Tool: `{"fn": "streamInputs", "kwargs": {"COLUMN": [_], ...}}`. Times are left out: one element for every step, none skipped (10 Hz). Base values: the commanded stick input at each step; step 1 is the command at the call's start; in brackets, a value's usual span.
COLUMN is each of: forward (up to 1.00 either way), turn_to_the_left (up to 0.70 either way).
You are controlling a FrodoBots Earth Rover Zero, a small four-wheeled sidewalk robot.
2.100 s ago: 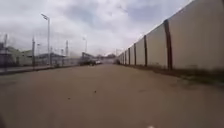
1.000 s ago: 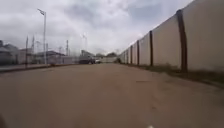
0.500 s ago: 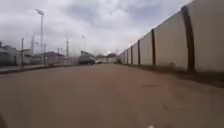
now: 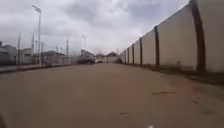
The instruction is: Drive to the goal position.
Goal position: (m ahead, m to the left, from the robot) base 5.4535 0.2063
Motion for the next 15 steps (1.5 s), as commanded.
{"fn": "streamInputs", "kwargs": {"forward": [1.00, 1.00, 1.00, 1.00, 1.00, 1.00, 1.00, 1.00, 1.00, 1.00, 1.00, 1.00, 1.00, 1.00, 1.00], "turn_to_the_left": [0.00, 0.00, 0.00, 0.00, 0.00, 0.00, 0.00, 0.00, 0.00, 0.00, 0.00, 0.00, 0.00, 0.00, 0.00]}}
